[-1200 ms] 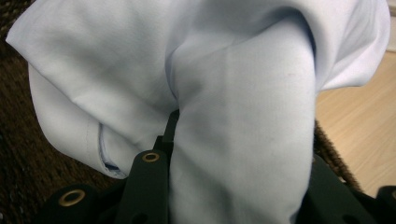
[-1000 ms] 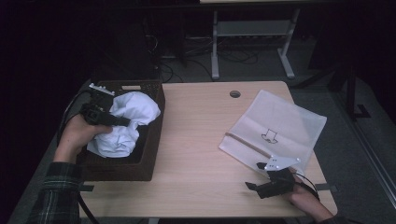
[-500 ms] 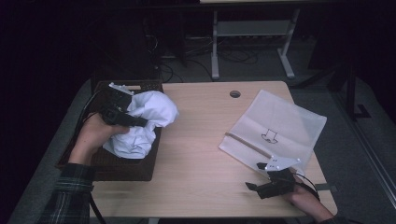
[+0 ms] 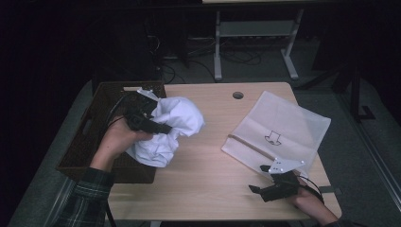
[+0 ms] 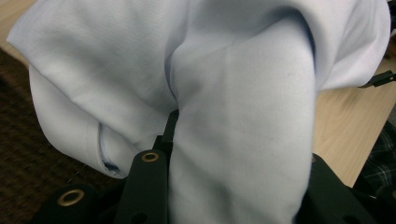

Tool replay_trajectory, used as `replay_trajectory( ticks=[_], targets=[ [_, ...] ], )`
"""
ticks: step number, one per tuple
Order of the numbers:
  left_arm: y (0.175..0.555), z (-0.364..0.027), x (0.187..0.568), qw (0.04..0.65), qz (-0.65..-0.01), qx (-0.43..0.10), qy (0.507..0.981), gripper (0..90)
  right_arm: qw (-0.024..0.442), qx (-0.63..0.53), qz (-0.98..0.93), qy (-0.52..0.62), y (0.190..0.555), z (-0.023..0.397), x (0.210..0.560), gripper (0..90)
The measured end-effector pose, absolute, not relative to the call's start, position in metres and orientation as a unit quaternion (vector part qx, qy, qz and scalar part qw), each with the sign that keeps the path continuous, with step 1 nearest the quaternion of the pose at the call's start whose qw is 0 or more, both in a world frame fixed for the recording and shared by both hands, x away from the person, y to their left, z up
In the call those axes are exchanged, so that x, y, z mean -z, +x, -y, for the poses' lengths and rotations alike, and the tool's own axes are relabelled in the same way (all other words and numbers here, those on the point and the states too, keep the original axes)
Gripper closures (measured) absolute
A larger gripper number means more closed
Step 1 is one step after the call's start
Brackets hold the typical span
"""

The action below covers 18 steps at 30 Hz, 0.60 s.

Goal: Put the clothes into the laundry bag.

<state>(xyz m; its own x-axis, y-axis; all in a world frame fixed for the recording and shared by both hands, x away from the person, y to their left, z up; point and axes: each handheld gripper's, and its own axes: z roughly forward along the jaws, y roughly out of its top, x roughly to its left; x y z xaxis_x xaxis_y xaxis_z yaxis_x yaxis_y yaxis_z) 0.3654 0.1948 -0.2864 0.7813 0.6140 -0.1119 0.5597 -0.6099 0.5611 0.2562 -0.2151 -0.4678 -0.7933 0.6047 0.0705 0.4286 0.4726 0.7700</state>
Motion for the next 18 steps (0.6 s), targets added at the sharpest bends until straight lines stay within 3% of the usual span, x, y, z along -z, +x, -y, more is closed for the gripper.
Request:
replay_trajectory(
  ticks=[18],
  targets=[
    [0.351,-0.147,0.320,0.298,-0.303,-0.040,0.905,63.9,0.106,-0.415,-0.853,0.299,0.255,0.215,0.467,13.6]
  ],
)
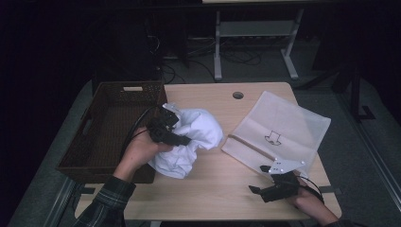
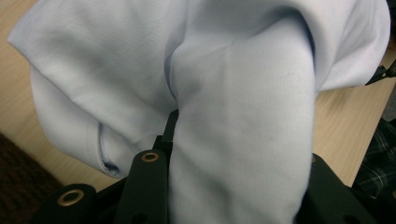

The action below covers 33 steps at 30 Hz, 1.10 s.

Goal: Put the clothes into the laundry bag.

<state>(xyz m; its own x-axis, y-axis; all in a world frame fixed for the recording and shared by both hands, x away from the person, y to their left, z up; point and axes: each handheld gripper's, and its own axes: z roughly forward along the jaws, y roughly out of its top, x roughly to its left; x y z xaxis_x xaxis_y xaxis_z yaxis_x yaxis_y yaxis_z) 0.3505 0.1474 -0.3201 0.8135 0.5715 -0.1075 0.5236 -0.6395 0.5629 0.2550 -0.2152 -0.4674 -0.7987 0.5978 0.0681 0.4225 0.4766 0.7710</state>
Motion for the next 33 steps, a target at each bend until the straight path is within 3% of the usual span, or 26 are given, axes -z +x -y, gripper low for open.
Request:
replay_trajectory(
  ticks=[33],
  targets=[
    [0.320,-0.112,0.433,0.268,-0.280,-0.037,0.921,62.2,0.106,-0.409,-0.857,0.294,0.253,0.215,0.466,13.3]
  ],
)
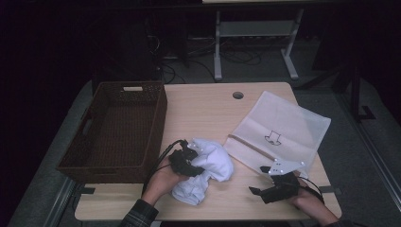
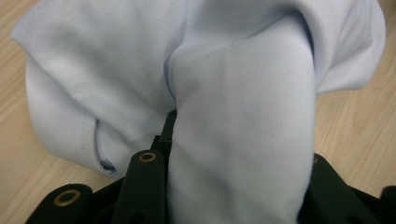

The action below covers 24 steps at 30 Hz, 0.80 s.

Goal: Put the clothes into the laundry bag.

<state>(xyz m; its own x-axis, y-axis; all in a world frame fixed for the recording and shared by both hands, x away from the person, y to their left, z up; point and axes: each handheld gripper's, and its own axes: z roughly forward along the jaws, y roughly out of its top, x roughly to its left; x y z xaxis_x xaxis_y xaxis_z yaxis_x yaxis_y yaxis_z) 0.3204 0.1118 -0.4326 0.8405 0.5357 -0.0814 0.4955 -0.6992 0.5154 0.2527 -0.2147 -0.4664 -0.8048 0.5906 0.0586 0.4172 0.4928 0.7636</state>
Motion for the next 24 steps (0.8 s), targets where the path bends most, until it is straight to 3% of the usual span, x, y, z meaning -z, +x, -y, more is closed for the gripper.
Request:
replay_trajectory(
  ticks=[9,14,24],
  targets=[
    [0.314,-0.110,0.443,0.275,-0.280,-0.051,0.918,57.5,0.118,-0.407,-0.850,0.312,0.254,0.219,0.459,13.4],
    [0.313,-0.111,0.445,0.281,-0.281,-0.049,0.916,53.6,0.101,-0.396,-0.862,0.298,0.254,0.224,0.451,14.9],
    [0.312,-0.110,0.447,0.286,-0.286,-0.044,0.914,48.8,0.108,-0.390,-0.857,0.319,0.275,0.238,0.445,28.4]
  ],
)
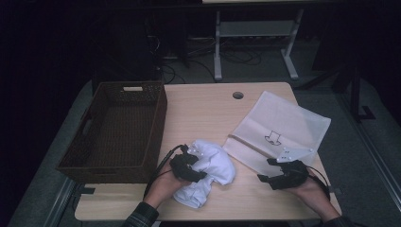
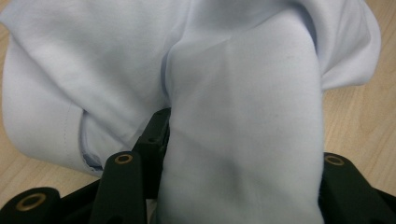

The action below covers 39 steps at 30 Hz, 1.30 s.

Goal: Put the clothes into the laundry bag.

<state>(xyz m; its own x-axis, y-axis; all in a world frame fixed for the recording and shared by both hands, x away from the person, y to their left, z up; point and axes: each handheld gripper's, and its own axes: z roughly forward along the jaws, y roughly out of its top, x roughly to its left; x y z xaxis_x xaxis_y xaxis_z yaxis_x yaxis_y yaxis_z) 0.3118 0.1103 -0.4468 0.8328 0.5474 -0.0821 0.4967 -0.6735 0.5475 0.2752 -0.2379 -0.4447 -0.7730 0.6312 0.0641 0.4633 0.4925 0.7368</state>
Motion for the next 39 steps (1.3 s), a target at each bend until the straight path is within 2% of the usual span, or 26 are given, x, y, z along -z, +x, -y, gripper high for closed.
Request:
replay_trajectory(
  ticks=[9,18,33,39],
  targets=[
    [0.311,-0.109,0.447,0.284,-0.281,-0.045,0.916,46.4,0.123,-0.393,-0.851,0.326,0.296,0.256,0.437,43.3],
    [0.310,-0.110,0.447,0.286,-0.279,-0.045,0.916,46.8,0.153,-0.396,-0.845,0.325,0.323,0.260,0.437,47.3],
    [0.310,-0.111,0.449,0.288,-0.282,-0.044,0.914,47.1,0.128,-0.378,-0.859,0.320,0.349,0.268,0.456,45.8],
    [0.311,-0.112,0.449,0.289,-0.281,-0.042,0.914,47.2,0.121,-0.374,-0.856,0.336,0.355,0.274,0.463,53.7]
  ],
)
